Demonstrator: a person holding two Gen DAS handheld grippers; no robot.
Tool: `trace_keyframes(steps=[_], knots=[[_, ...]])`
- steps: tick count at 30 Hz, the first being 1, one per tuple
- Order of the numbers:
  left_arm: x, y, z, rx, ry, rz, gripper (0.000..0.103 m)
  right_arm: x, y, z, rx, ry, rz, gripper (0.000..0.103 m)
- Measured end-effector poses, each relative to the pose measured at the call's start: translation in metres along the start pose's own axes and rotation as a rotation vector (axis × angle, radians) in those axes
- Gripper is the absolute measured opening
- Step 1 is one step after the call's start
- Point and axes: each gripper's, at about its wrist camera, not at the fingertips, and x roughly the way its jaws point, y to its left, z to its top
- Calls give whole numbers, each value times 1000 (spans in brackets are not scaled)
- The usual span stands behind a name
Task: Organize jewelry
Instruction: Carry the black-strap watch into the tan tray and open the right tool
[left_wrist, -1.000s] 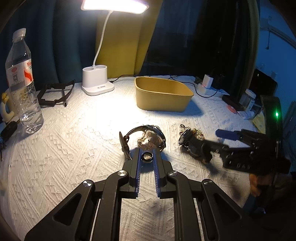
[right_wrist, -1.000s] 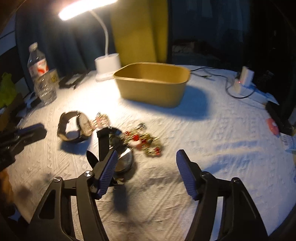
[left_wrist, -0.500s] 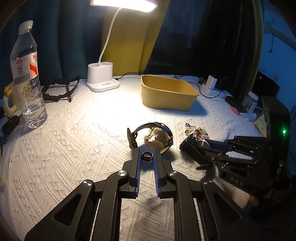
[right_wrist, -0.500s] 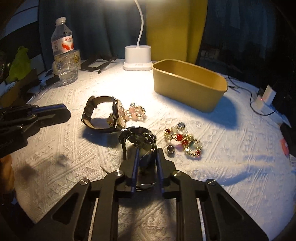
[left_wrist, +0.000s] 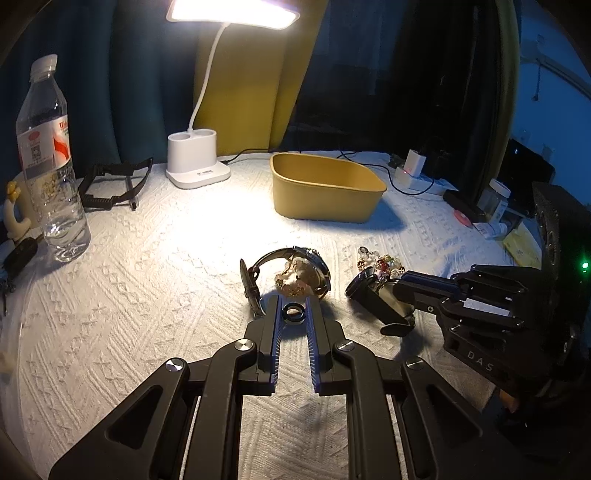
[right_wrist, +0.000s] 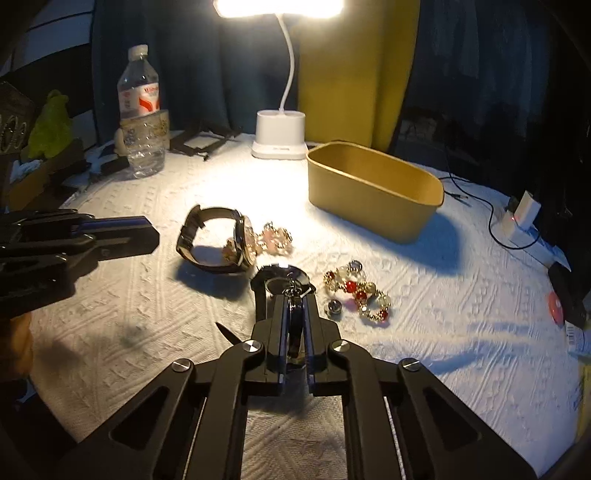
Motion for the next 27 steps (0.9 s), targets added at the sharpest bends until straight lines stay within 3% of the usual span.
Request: trace_keyframes(steps=[12,27], knots=[[13,-14,37,40,-43,-10,14,-25,-37,38,28,-122,-38,8],[57,-14,96,61,-76,-1,14,11,-102,78,62,-169,-72,8]])
